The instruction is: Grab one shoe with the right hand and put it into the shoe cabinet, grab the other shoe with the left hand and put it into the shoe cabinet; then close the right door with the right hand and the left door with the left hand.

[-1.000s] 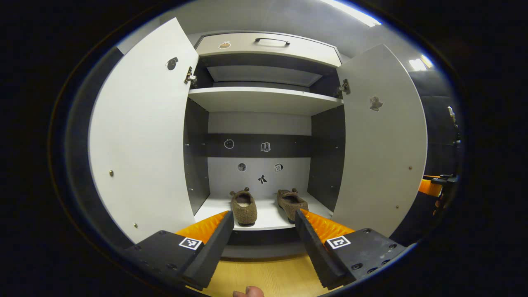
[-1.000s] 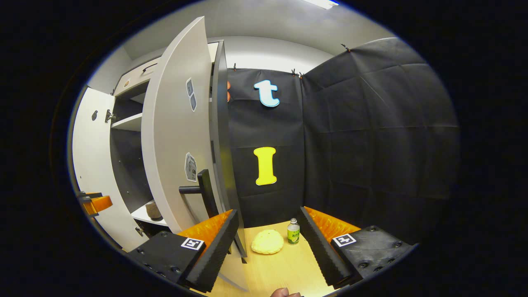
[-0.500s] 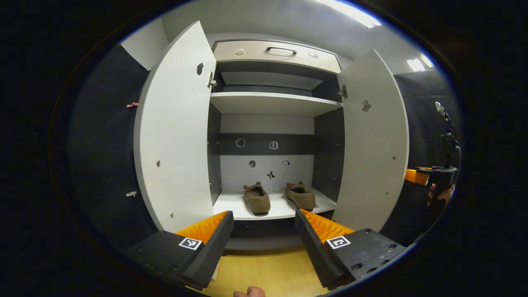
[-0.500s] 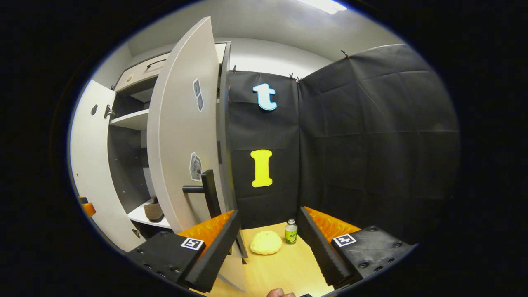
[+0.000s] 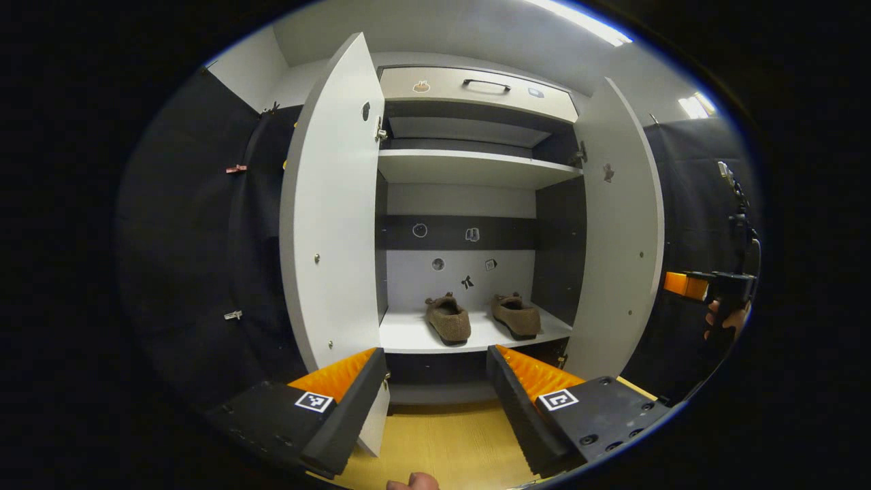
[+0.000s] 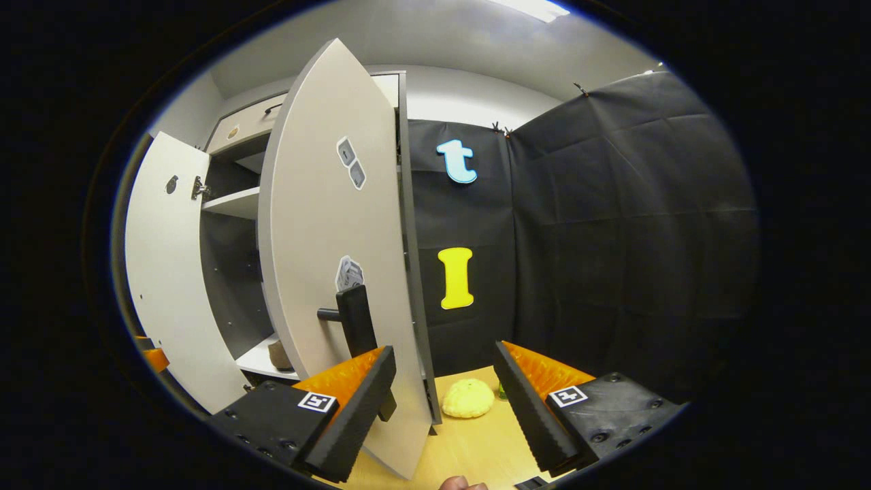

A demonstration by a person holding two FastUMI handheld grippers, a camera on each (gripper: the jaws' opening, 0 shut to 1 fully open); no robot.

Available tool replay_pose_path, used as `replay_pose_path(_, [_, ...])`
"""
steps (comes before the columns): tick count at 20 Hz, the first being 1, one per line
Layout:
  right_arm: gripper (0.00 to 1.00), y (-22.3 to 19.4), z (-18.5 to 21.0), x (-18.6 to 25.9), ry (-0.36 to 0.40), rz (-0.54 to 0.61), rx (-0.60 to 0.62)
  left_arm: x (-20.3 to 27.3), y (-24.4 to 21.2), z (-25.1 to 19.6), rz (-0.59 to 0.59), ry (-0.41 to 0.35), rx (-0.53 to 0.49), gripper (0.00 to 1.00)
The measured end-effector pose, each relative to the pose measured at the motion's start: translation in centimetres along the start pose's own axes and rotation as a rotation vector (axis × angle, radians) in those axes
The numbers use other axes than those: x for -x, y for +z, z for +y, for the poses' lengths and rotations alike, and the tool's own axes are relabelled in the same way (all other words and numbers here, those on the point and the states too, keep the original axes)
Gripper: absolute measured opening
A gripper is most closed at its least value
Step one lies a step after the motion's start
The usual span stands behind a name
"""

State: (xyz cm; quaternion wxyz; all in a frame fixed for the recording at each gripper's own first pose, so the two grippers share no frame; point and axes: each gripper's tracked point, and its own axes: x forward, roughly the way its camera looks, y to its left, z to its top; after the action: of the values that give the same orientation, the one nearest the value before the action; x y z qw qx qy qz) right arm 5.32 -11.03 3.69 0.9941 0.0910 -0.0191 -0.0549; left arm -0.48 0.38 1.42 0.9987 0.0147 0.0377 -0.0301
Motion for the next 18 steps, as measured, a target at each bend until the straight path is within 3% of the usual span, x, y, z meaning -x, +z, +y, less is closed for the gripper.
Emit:
replay_pose_path(6, [0.98, -1.1, 6.5, -1.1, 0.108, 0.02, -0.022, 0.9, 0.1, 2.4, 0.004, 0.039, 0.01, 0.94])
replay_pose_path(11, [0.98, -2.6, 12.9, -0.8, 0.246, 0.058, -0.024, 2.2, 0.0, 5.8, 0.003, 0.108, 0.014, 0.94])
replay_pose_path(18, [0.98, -5.4, 13.8, 1.9, 0.262, 0.106, 0.064, 3.0, 0.3, 14.8, -0.01, 0.279, 0.06, 0.94])
